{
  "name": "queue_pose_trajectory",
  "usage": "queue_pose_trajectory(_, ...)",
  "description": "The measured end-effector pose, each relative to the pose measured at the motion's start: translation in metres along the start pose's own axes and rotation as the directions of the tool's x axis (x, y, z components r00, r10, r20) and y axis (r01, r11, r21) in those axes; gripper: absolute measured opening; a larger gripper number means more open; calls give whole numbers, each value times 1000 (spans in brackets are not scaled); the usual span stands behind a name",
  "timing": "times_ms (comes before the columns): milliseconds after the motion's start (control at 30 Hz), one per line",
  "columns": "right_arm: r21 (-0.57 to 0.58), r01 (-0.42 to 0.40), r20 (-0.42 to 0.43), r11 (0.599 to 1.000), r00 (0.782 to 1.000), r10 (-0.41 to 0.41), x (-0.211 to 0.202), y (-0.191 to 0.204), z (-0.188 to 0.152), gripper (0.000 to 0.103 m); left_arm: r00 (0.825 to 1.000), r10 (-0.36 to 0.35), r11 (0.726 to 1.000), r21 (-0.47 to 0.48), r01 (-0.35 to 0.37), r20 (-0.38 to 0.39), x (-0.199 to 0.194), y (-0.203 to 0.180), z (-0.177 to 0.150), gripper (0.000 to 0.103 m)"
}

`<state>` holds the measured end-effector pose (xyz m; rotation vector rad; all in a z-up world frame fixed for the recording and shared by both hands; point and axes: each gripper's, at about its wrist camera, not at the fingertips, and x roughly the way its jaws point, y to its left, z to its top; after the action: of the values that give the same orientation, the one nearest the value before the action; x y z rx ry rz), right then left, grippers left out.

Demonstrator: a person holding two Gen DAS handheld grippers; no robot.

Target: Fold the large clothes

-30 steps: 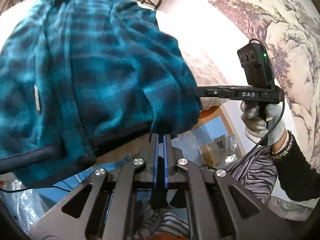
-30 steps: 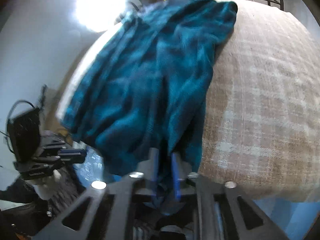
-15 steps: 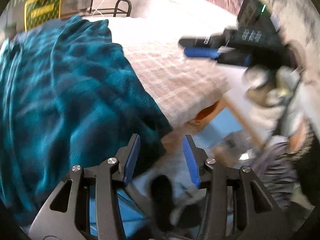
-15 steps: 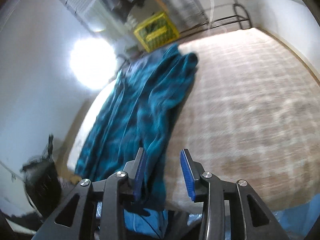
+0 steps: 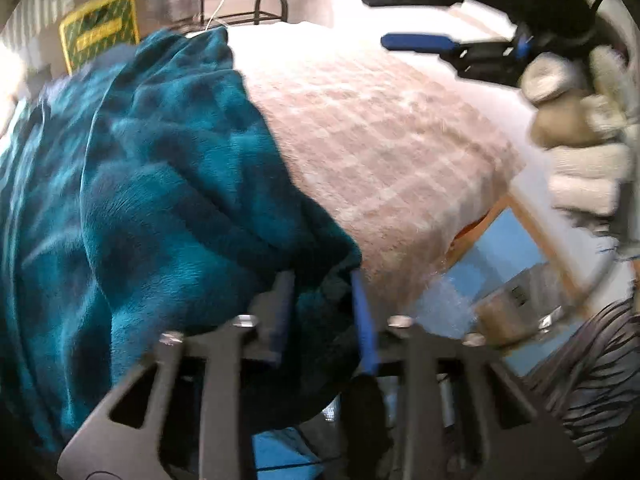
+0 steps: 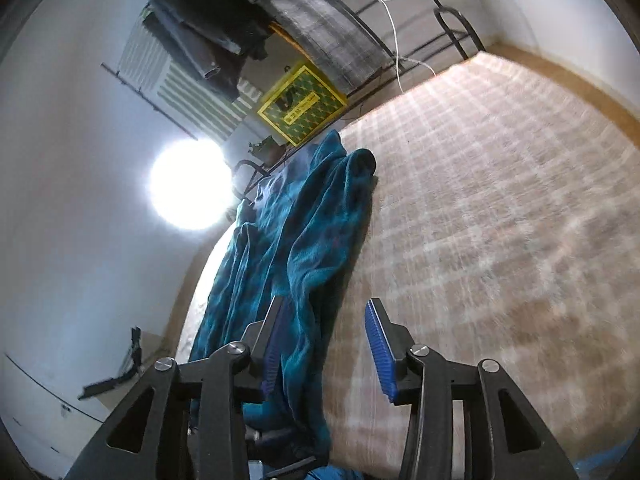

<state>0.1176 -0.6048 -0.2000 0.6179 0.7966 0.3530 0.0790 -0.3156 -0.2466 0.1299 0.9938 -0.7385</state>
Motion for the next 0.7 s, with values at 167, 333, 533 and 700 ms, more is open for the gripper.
queue_pose_trajectory(167,5,18,-5,1000,1000,-18,44,-4,39,59,980,-195,964,-174,199,37,-28,29,3,11)
queue_pose_trajectory(333,64,8,6,998,1000,-8,94,-19,78,67,949,-289,916,-254,312,122,-56,47,3,11)
queue_pose_trajectory(533,89,53,-57,995,997,-48,165,-38,110,68,923,-358,870,-307,385,145,-59,57,3,11)
queue_pose_trajectory(700,75,76,-73,994,995,-70,209,-40,130,63,926,-353,879,-292,377,132,-61,55,0,11)
